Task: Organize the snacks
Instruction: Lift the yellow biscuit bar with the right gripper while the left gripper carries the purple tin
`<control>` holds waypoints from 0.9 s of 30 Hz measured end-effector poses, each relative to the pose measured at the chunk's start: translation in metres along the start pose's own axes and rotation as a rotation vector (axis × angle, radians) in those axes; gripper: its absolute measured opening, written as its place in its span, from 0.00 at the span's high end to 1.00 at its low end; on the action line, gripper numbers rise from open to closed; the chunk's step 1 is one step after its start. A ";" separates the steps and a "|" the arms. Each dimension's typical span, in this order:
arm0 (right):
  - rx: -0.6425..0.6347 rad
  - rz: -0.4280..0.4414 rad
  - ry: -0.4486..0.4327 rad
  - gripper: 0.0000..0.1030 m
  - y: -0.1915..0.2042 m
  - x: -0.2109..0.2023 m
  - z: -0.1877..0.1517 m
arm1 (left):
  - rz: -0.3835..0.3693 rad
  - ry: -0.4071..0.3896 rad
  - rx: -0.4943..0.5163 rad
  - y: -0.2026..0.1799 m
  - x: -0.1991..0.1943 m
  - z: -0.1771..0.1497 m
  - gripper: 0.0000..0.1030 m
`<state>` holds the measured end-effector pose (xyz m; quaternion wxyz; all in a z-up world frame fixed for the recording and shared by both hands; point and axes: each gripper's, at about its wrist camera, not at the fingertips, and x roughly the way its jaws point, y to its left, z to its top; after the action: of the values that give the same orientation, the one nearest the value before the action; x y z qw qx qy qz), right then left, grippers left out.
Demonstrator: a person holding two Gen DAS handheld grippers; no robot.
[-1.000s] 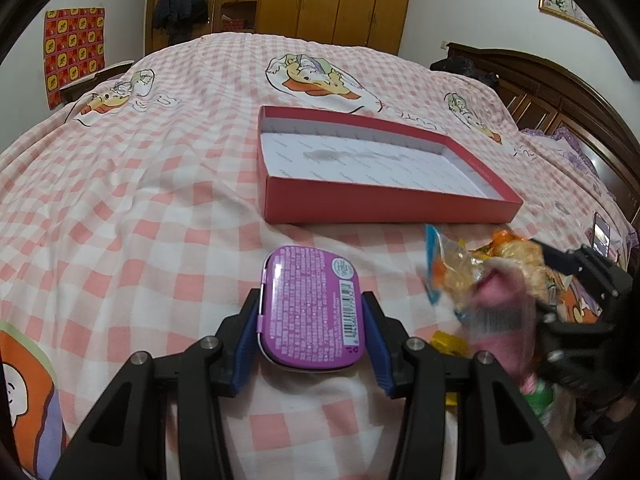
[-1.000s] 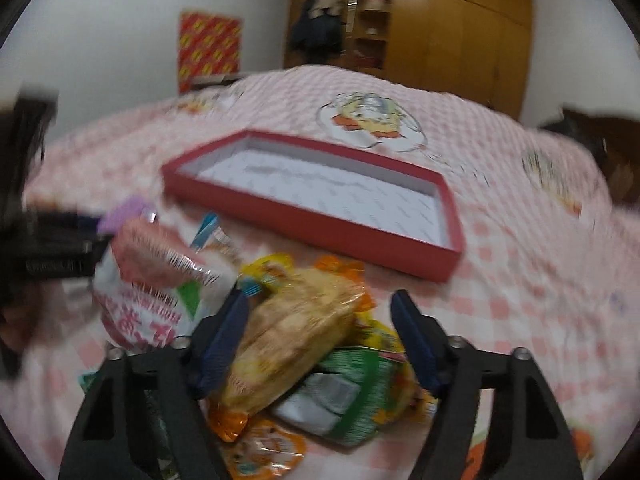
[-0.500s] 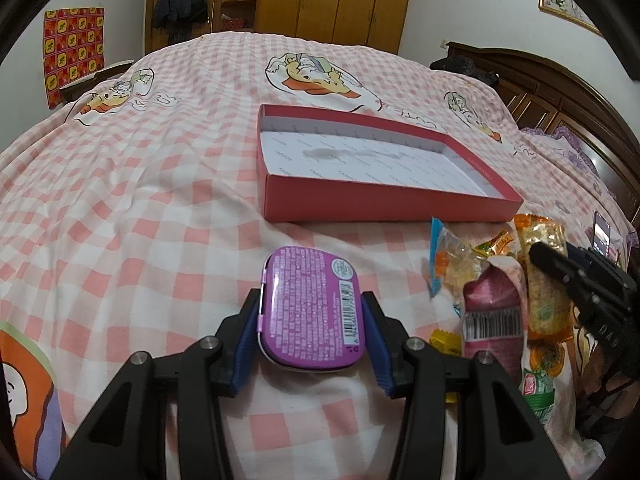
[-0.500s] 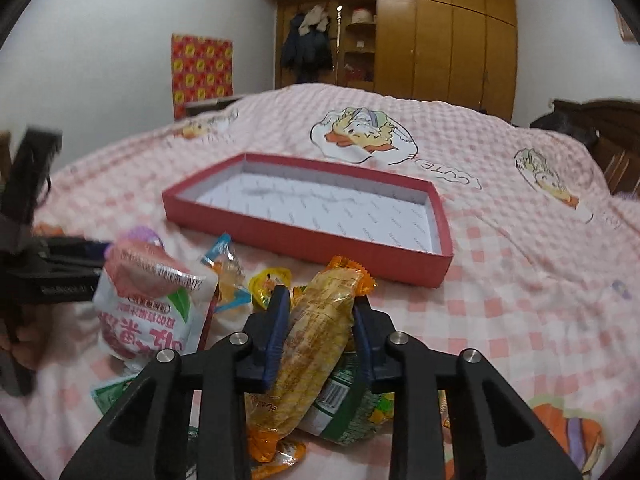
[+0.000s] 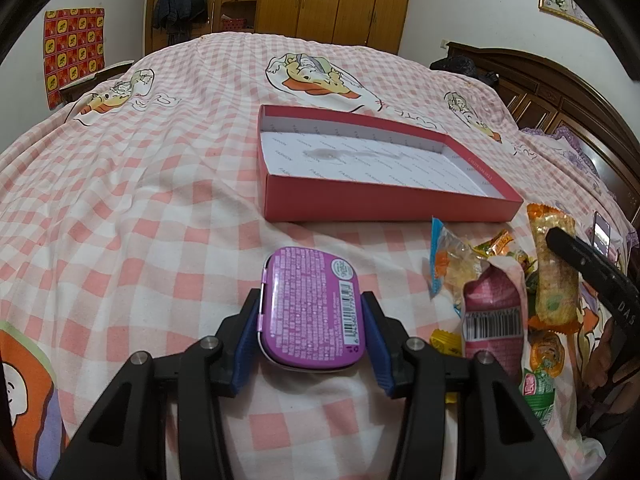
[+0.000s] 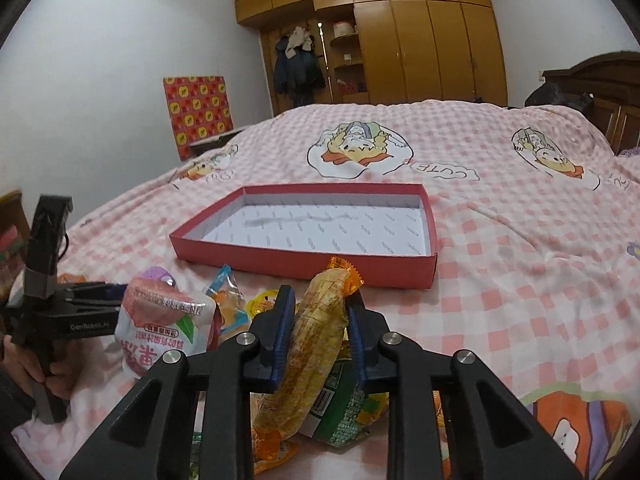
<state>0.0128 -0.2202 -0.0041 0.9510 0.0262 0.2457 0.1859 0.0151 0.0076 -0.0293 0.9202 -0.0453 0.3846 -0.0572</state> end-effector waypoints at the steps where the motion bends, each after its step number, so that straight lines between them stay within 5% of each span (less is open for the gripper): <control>1: 0.007 0.005 -0.003 0.75 -0.002 -0.001 -0.001 | 0.000 0.000 0.000 0.000 0.000 0.000 0.51; 27: 0.073 0.098 -0.070 0.80 -0.013 -0.010 0.000 | -0.002 -0.008 -0.006 0.000 -0.003 0.003 0.51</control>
<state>0.0095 -0.2360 -0.0014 0.9472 0.0794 0.2174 0.2219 0.0146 0.0084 -0.0249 0.9215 -0.0486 0.3812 -0.0566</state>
